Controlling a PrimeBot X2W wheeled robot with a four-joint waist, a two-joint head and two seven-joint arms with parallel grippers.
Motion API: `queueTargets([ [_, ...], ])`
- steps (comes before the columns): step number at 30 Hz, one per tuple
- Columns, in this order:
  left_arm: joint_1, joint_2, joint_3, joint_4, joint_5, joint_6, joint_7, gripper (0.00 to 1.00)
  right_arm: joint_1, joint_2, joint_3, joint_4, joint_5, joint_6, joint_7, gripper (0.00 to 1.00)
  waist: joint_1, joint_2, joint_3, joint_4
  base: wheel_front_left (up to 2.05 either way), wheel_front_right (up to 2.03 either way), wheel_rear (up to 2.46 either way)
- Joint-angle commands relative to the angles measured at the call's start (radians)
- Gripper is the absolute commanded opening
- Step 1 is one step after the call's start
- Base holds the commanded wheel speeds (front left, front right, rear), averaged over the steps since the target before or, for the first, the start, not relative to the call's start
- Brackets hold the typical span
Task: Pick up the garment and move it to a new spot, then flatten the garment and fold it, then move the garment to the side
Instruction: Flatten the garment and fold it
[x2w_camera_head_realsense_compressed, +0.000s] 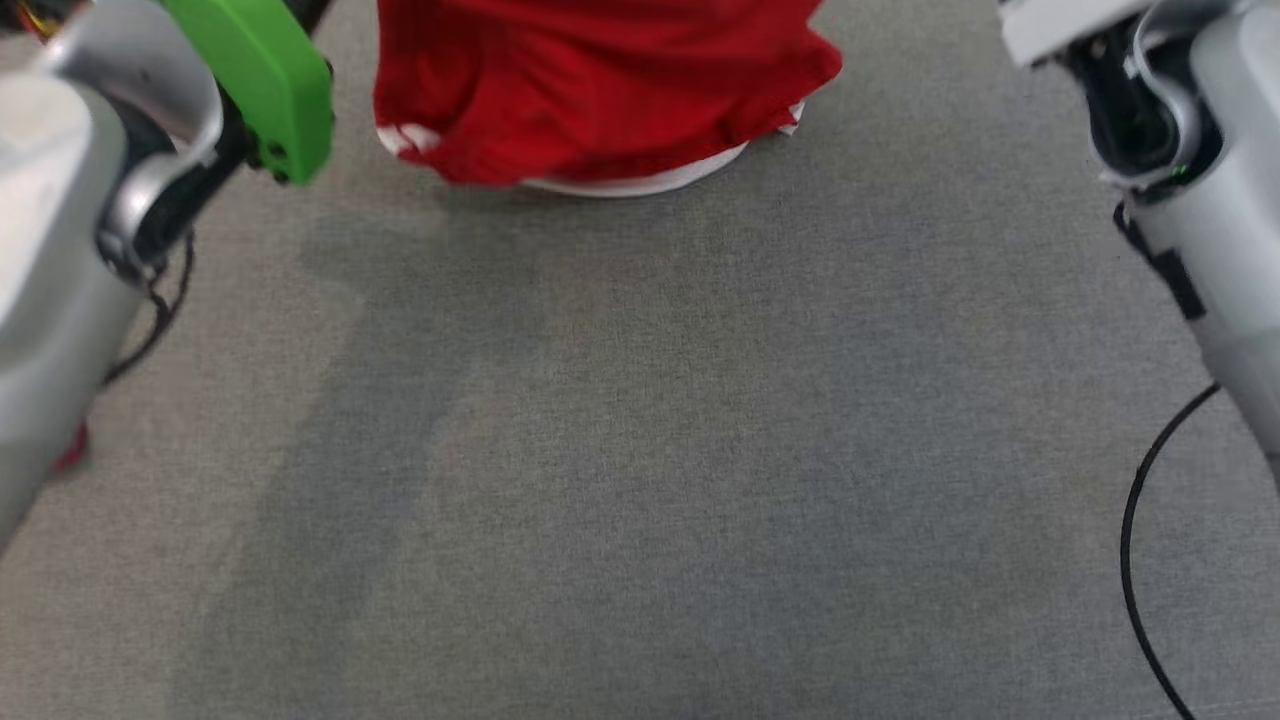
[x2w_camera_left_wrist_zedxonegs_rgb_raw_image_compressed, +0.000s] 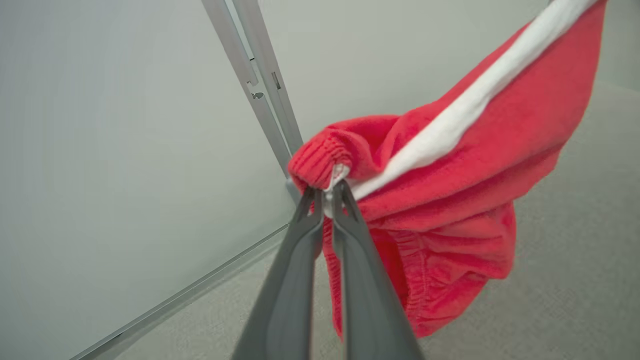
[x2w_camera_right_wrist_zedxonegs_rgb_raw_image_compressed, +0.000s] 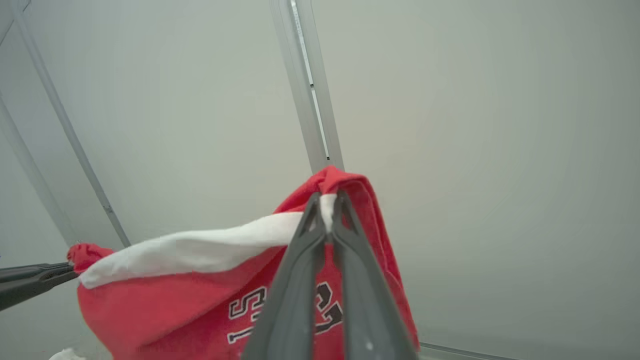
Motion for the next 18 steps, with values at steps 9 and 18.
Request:
queueTargets([
  [9,-0.405,-0.030,-0.042,0.214,-0.085,-0.001,-0.063,0.00,-0.374,-0.051,0.010,0.121,0.006,0.000,-0.055,0.00,-0.0003,0.0000,0.244,-0.023,0.00,0.00,0.00],
  [18,-0.539,-0.085,-0.101,0.349,-0.182,0.000,-0.131,0.00,-0.532,-0.053,0.066,0.202,0.044,0.000,-0.085,0.00,-0.0003,0.0000,0.264,-0.038,0.00,0.00,0.00],
])
